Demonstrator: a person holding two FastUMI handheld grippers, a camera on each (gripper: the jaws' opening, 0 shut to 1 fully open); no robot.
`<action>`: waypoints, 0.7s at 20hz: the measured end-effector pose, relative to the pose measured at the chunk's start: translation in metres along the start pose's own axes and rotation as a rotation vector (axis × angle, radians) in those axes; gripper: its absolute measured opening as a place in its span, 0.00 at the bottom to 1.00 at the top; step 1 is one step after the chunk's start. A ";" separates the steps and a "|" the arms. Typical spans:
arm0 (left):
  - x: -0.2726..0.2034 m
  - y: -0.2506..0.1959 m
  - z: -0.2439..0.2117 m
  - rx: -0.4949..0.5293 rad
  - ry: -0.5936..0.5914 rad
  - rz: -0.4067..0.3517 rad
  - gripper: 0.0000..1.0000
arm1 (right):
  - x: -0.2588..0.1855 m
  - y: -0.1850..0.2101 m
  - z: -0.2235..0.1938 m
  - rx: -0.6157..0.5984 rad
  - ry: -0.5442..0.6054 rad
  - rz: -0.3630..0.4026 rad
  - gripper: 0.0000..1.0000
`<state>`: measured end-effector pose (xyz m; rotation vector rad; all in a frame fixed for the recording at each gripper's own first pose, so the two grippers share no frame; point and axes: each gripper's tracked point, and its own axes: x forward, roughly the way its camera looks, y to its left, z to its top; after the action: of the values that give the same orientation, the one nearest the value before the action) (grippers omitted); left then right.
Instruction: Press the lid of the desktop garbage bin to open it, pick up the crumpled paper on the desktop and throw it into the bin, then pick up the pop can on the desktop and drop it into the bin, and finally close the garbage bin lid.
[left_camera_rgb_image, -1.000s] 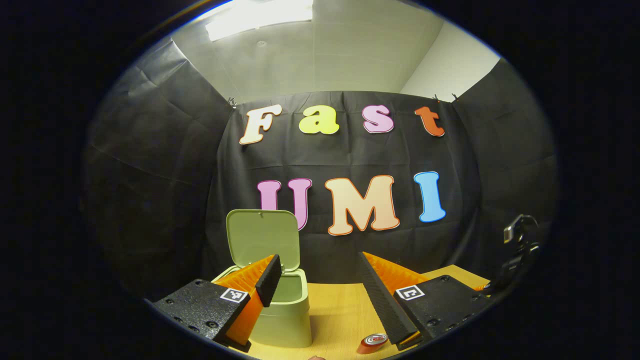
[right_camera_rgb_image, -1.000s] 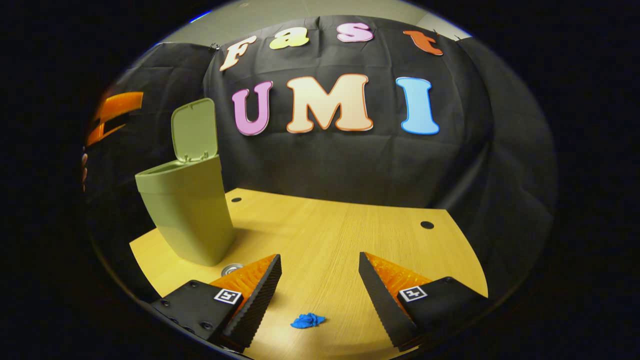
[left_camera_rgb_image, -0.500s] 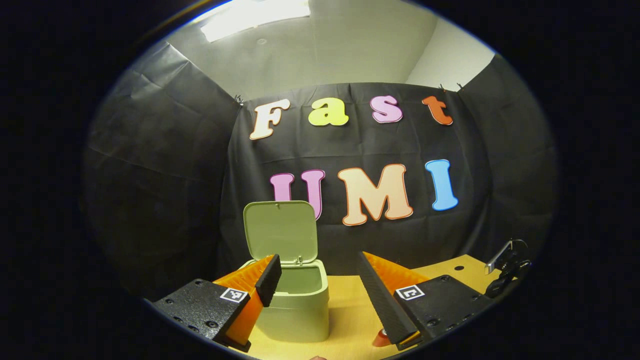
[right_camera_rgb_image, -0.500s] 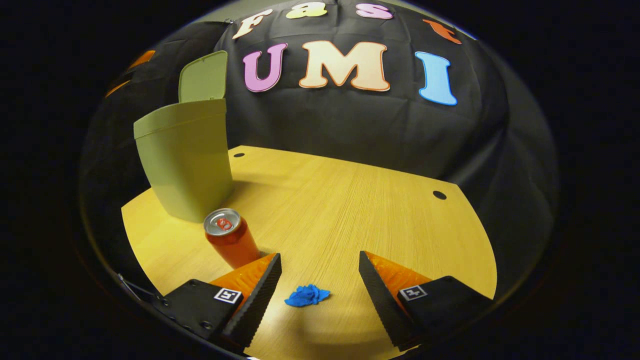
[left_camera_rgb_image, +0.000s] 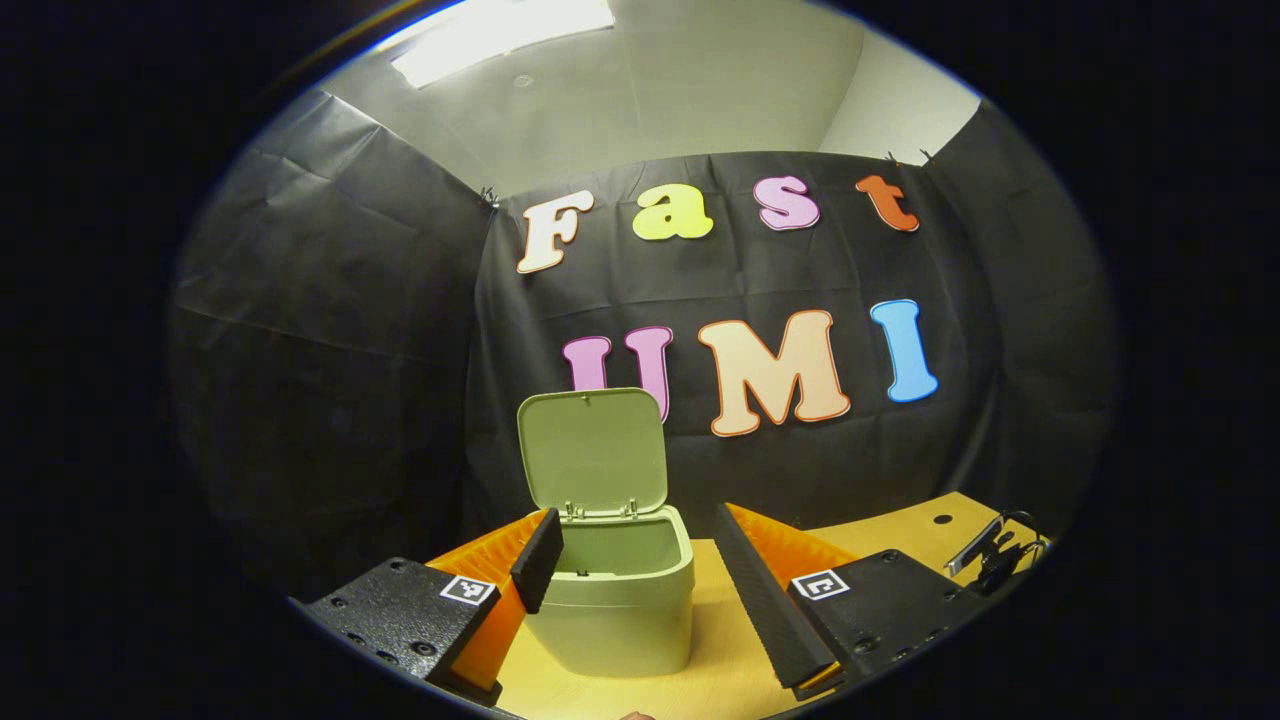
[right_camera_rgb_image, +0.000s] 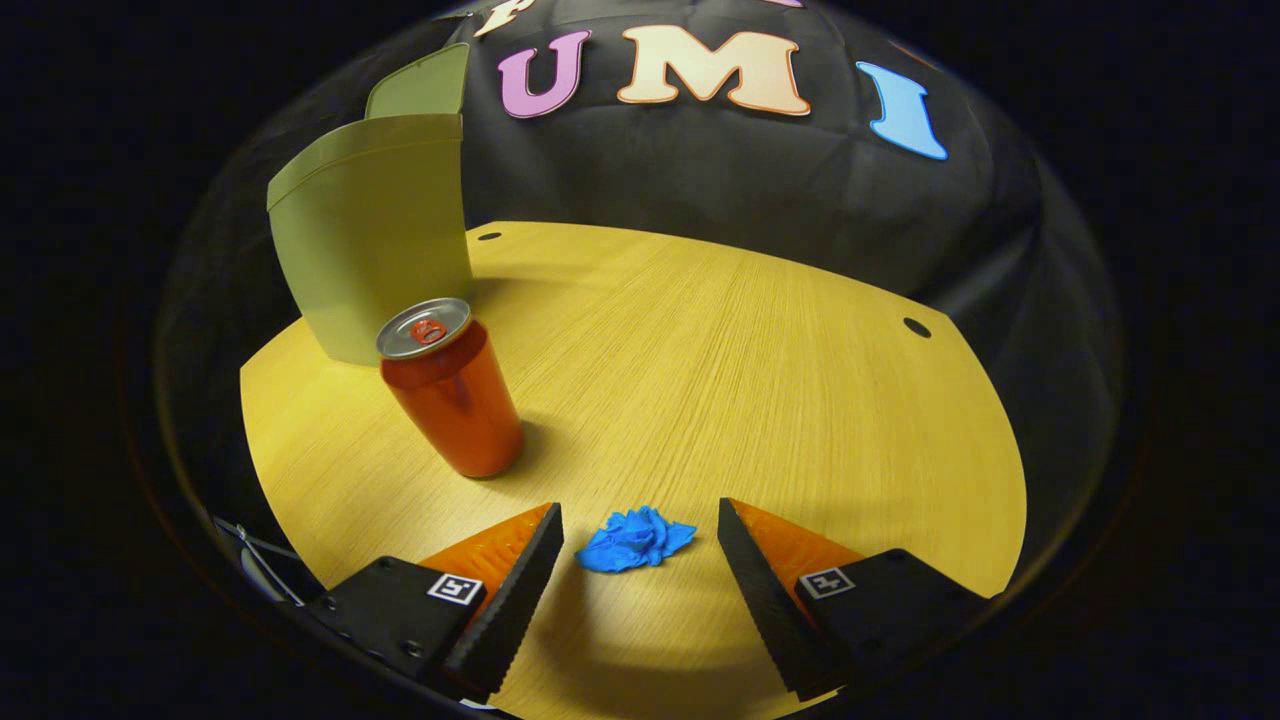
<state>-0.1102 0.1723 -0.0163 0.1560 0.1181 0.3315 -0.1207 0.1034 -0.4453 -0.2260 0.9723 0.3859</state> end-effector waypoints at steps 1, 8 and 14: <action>0.000 0.001 0.000 0.001 0.004 0.001 0.91 | 0.001 0.002 -0.002 0.005 0.010 0.007 0.98; 0.002 0.007 -0.004 -0.001 0.016 0.014 0.92 | 0.008 0.009 -0.021 0.038 0.084 0.038 0.63; 0.005 0.005 -0.008 -0.002 0.023 0.009 0.92 | 0.002 0.009 -0.011 0.061 0.049 0.052 0.12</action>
<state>-0.1077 0.1799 -0.0237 0.1504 0.1399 0.3420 -0.1316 0.1082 -0.4529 -0.1560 1.0383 0.3993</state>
